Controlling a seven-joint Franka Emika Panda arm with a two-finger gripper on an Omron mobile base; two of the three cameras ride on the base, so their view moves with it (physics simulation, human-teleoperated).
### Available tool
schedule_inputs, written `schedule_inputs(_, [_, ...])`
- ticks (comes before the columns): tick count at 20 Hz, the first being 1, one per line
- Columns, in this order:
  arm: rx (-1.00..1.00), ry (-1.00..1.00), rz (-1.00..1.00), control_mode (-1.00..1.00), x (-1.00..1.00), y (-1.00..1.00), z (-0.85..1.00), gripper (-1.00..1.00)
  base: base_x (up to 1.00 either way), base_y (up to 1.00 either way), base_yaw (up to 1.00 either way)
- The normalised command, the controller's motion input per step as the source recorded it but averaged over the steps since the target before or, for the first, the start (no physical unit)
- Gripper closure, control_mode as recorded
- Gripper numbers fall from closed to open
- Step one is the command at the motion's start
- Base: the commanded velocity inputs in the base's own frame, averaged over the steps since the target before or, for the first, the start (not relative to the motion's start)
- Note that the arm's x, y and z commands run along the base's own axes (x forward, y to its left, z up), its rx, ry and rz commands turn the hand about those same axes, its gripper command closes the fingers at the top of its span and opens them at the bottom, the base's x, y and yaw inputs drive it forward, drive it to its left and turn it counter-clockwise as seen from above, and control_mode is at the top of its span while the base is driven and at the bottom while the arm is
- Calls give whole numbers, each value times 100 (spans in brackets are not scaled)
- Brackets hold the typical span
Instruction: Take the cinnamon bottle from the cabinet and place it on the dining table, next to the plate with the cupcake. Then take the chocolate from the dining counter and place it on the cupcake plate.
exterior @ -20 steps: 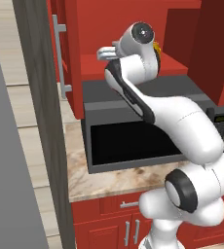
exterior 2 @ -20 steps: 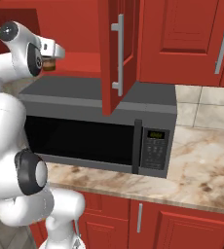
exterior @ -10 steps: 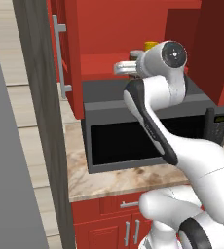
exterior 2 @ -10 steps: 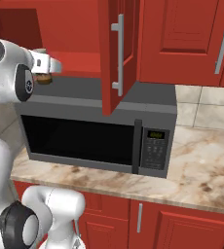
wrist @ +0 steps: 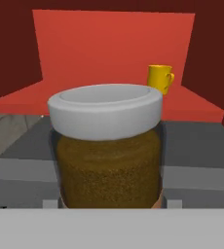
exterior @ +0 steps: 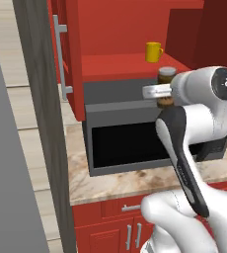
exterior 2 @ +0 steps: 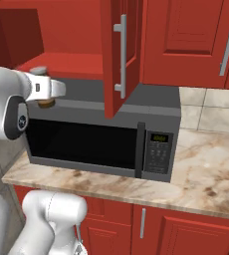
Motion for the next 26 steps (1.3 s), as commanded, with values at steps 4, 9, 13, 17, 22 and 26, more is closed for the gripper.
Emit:
schedule_inputs(4, [-11,-3,5,-100,-97,0,-17,100,0,0,0])
schedule_inputs(9, [-2,-3,1,100,-17,0,-1,100,-15,0,1])
schedule_inputs(13, [0,0,0,100,0,0,0,100,-89,-5,-22])
schedule_inputs(17, [0,0,0,100,0,0,0,100,-92,-2,-58])
schedule_inputs(22, [0,0,0,100,0,0,0,100,-46,-7,-76])
schedule_inputs(26, [0,0,0,100,0,0,0,100,-17,-26,-78])
